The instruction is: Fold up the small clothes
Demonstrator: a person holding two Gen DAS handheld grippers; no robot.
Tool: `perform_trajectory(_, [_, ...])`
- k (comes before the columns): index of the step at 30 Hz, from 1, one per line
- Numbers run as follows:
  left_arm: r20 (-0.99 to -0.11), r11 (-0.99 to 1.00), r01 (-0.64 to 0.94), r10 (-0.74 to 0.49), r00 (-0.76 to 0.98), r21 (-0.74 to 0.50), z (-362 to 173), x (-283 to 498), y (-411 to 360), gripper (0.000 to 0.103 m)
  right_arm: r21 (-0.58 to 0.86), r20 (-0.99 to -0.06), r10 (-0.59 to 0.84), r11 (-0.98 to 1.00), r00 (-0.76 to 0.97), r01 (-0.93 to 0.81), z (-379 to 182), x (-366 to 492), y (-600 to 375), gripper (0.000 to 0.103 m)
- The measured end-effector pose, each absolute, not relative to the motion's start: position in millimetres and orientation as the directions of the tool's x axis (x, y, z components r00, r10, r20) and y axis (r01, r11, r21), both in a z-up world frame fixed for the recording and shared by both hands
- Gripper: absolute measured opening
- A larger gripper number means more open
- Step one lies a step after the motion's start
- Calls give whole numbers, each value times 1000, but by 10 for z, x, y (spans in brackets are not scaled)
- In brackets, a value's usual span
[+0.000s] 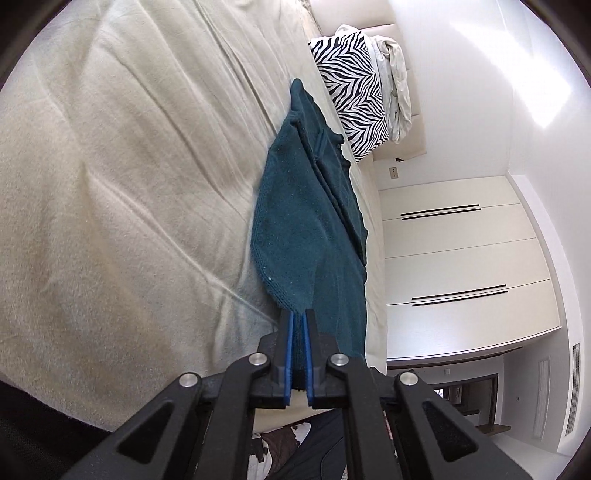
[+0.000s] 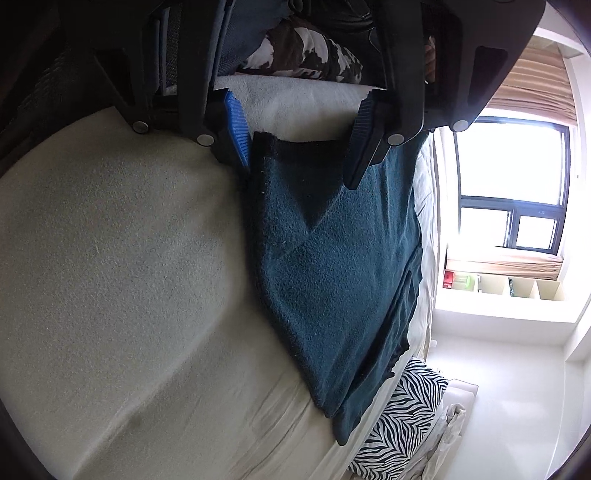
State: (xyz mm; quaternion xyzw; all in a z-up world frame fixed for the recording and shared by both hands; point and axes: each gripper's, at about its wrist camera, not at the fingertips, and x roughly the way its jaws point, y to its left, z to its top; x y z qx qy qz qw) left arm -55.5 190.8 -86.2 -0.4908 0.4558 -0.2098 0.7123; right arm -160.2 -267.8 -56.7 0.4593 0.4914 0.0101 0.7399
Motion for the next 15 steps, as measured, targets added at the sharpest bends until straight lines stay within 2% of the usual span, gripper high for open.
perform_trajectory(2, [-456, 435, -165, -739, 496, -885, -903, -547, 1914, 1, 689, -719, 458, 566, 523, 453, -597, -1606, -2703, 23])
perform_trajectory(4, [-466, 439, -179, -736, 491, -881, -958, -585, 1913, 1, 677, -729, 437, 577, 527, 458, -599, -1632, -2703, 8])
perform_trajectory(9, [-508, 462, -222, -710, 487, -859, -1046, -659, 1905, 2, 666, -732, 398, 591, 553, 456, -552, -1701, -2723, 7])
perform_trajectory(10, [-514, 466, -227, -705, 489, -855, -1046, -676, 1925, 12, 667, -729, 391, 591, 562, 454, -531, -1708, -2738, 7])
perform_trajectory(11, [-516, 467, -229, -702, 491, -854, -1044, -694, 1943, 37, 669, -726, 386, 590, 569, 453, -516, -1718, -2757, 7])
perform_trajectory(12, [-514, 465, -229, -701, 495, -855, -1037, -700, 1953, 48, 670, -724, 384, 589, 573, 452, -508, -1720, -2774, 7])
perform_trajectory(13, [-505, 459, -221, -707, 496, -860, -1022, -703, 1947, 57, 672, -722, 384, 586, 575, 452, -503, -1718, -2788, 7])
perform_trajectory(15, [-512, 476, -206, -714, 478, -855, -984, -704, 1908, 64, 674, -720, 383, 586, 579, 450, -489, -1722, -2810, 7])
